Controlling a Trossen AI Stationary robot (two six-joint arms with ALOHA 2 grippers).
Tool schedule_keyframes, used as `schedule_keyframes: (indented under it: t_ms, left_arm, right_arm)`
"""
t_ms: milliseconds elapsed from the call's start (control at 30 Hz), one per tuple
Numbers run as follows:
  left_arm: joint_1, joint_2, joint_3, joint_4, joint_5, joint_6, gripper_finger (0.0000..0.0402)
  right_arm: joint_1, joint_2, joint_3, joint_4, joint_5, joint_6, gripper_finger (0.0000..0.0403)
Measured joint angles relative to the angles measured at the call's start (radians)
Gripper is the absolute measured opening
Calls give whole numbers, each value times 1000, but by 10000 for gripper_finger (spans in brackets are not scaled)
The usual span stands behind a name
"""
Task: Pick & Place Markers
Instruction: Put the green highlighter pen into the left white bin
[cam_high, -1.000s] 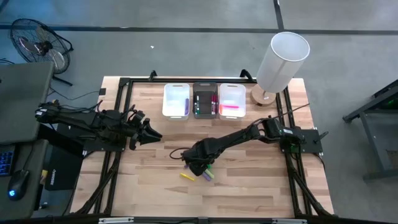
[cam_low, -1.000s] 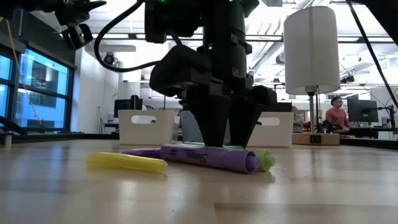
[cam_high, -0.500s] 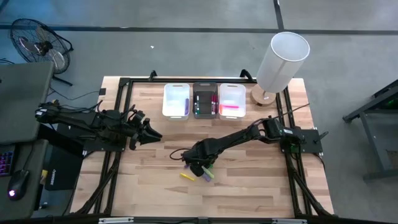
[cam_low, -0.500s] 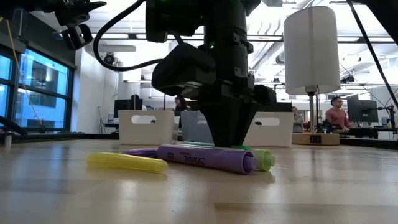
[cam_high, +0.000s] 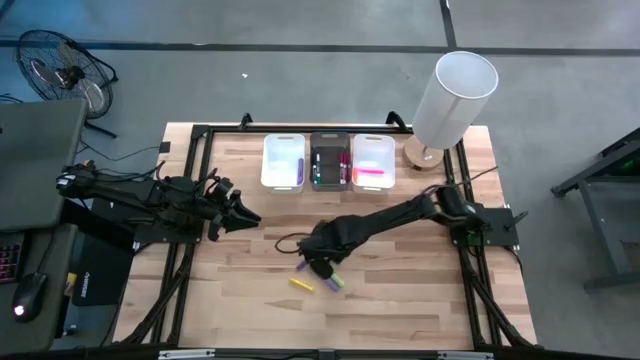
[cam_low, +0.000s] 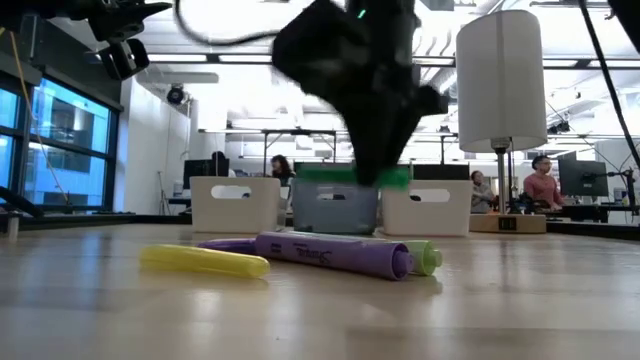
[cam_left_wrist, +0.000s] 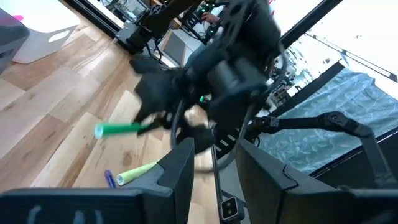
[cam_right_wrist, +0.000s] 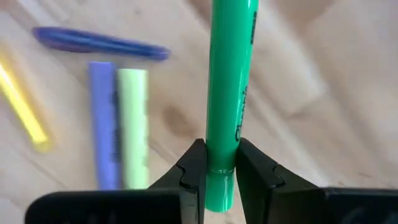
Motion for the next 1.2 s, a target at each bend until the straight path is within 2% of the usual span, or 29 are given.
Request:
schedule_keyframes:
  t_ms: [267, 400, 567, 733, 900, 1033, 1200]
  left_arm:
    - [0, 14, 0, 47, -59, 11, 117]
    - [0, 101, 1, 200, -66, 97, 117]
    - [0, 219, 1, 349, -154, 220, 135]
    - [0, 315, 1, 489, -220, 308, 178]
    - [0, 403, 37, 630, -229, 392, 215]
    - [0, 446, 85, 629, -248, 406, 221]
    - [1, 499, 143, 631, -341, 406, 221]
  right_arm:
    - [17, -170, 0, 9, 204, -6, 52]
    - [14, -241, 0, 48, 296, -49, 52]
    - [1, -298, 0, 164, 363, -160, 52]
    - [-7, -335, 1, 321, 357, -298, 52]
    - [-22, -336, 1, 408, 312, -373, 52]
    - [-24, -336, 1, 425, 310, -400, 52]
    - [-23, -336, 1, 434, 264, -427, 52]
